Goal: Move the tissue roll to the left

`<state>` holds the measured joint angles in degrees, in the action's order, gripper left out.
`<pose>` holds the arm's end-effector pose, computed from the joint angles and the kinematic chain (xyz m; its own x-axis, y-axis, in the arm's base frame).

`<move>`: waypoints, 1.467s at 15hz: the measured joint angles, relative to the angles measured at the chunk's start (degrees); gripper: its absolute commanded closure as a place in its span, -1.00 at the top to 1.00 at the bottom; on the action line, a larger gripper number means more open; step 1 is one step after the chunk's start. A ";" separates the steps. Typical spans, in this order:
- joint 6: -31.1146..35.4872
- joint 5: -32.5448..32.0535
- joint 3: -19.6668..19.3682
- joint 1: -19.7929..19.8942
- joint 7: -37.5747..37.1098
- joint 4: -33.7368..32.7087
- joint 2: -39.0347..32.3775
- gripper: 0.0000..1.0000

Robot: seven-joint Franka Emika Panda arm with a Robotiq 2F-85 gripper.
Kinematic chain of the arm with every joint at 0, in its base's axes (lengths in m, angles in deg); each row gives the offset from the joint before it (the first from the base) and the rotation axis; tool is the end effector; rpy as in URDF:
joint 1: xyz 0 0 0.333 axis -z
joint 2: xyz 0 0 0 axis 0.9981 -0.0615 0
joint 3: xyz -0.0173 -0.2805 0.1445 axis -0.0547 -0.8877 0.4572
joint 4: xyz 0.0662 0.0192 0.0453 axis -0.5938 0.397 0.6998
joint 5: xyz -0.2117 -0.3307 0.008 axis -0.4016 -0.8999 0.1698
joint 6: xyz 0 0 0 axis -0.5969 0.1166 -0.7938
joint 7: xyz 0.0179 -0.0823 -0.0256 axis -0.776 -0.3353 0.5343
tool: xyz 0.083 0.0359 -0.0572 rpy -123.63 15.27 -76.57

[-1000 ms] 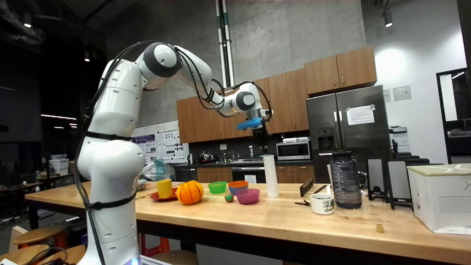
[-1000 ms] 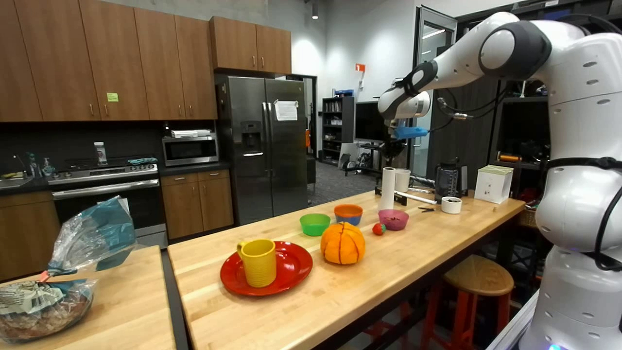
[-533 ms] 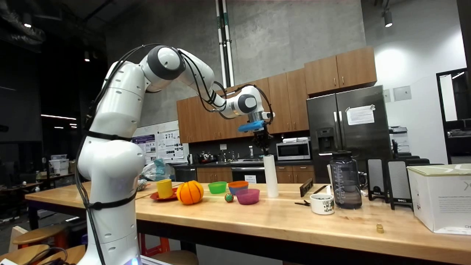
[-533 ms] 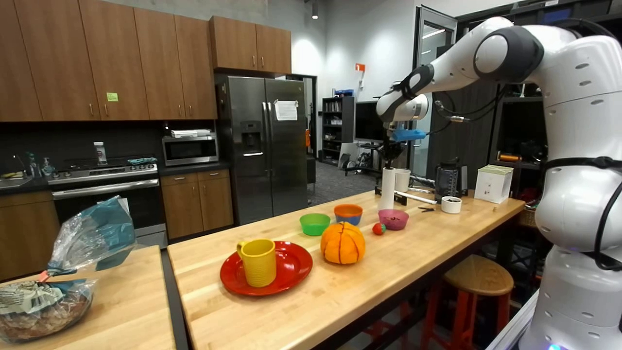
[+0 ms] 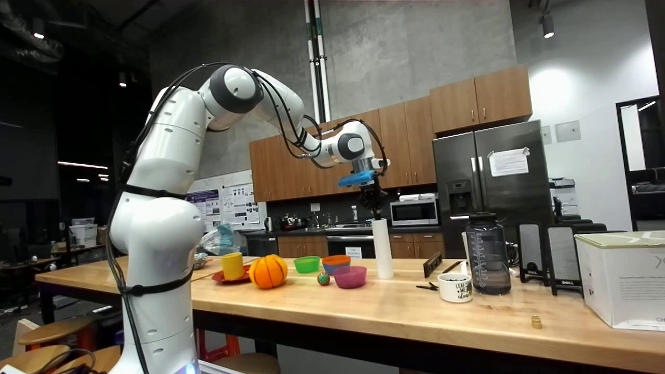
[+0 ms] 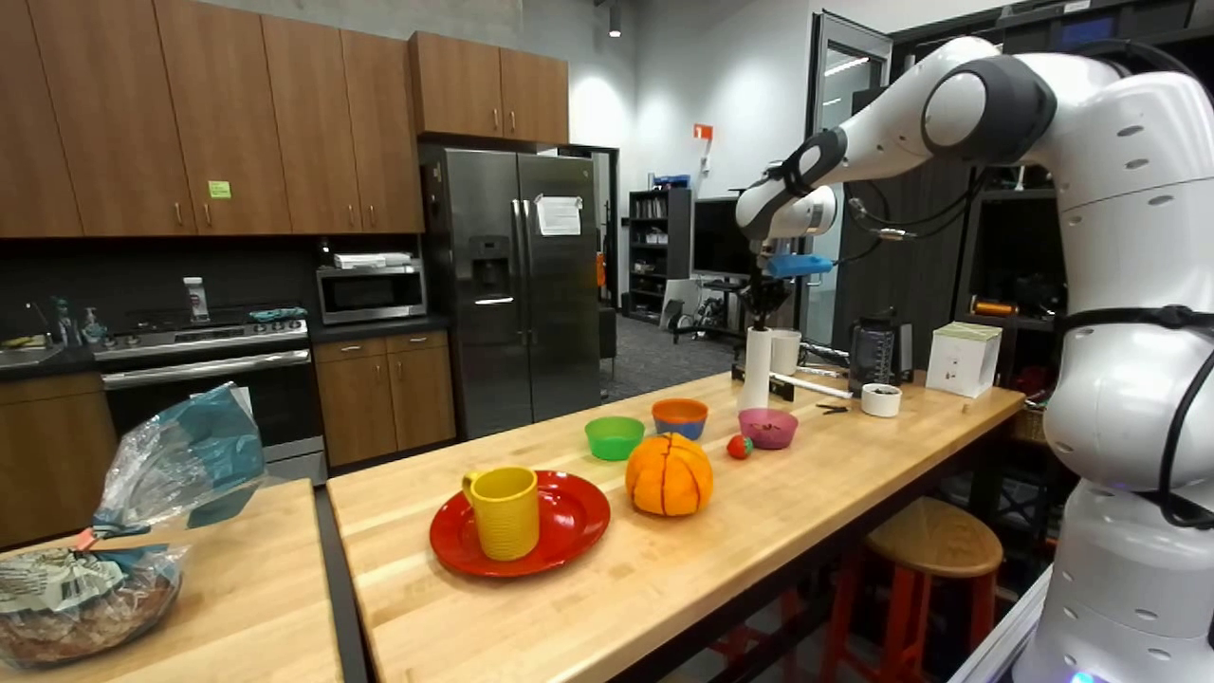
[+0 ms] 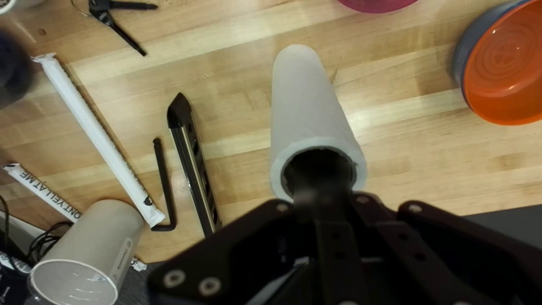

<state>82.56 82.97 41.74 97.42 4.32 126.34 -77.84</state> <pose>0.6124 -0.2257 0.4439 0.9433 -0.2513 0.2170 -0.2658 -0.9632 0.0401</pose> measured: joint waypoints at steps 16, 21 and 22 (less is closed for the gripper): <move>-1.05 0.00 0.00 0.10 -0.04 -0.24 -0.60 -0.01; -1.39 0.00 0.09 0.10 -0.04 -0.37 -0.60 0.06; -1.41 0.00 0.15 0.10 -0.04 -0.49 -0.60 0.06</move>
<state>81.15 82.96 41.89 97.52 4.28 125.85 -78.44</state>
